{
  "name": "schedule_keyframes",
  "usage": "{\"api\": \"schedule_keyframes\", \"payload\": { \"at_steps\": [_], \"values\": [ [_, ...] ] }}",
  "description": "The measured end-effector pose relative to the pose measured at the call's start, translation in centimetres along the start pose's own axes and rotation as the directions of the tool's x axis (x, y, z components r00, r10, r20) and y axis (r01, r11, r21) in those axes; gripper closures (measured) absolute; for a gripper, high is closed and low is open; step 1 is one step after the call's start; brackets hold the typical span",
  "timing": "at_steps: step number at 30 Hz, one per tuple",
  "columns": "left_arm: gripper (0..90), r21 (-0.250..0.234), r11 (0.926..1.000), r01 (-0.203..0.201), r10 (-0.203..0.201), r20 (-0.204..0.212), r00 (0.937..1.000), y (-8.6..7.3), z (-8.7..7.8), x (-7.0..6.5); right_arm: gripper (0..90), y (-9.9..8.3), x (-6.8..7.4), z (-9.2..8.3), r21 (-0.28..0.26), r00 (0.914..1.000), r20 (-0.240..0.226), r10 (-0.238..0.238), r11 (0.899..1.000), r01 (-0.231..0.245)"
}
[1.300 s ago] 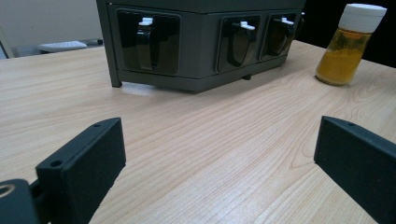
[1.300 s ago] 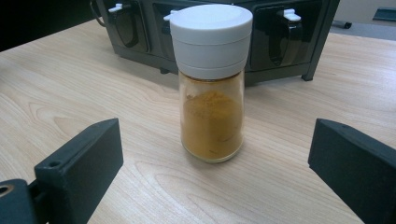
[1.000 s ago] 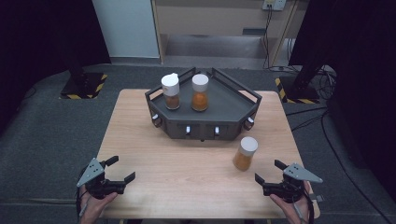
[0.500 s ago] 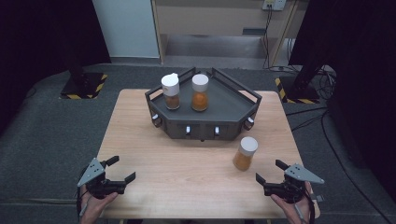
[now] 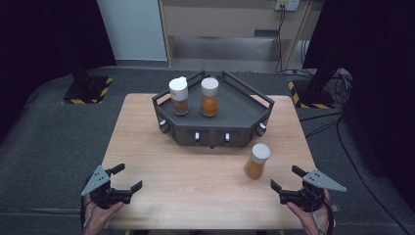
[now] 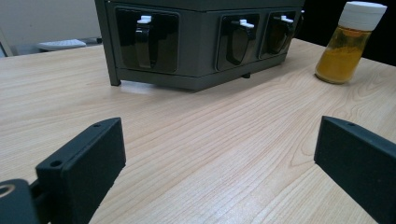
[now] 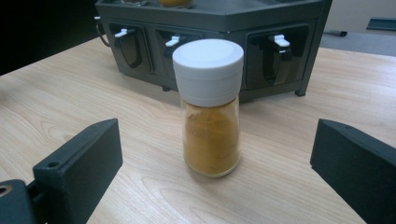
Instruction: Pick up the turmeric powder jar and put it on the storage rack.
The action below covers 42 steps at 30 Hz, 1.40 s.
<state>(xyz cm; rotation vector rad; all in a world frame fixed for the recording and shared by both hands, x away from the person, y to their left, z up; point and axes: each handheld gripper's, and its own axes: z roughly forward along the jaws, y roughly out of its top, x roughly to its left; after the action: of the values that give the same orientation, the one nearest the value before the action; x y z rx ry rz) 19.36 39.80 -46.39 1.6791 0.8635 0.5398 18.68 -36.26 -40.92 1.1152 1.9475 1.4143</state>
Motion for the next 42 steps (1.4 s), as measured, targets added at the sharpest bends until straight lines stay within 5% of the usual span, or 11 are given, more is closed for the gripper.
{"api": "schedule_keyframes", "payload": {
  "at_steps": [20, 42],
  "values": [
    [1.2, 0.001, 1.0000, -0.003, 0.003, 0.001, 1.0000, 0.0, 0.0, 0.0, 2.6, 2.7, -0.5, 0.9, 0.042, 1.0000, 0.003, 0.002, 0.999, -0.002],
    [1.2, 0.002, 1.0000, -0.002, 0.002, 0.001, 1.0000, 0.0, 0.0, 0.0, 4.2, 4.4, -1.3, 5.2, 0.095, 0.9992, -0.038, -0.011, 0.995, 0.014]
  ]
}}
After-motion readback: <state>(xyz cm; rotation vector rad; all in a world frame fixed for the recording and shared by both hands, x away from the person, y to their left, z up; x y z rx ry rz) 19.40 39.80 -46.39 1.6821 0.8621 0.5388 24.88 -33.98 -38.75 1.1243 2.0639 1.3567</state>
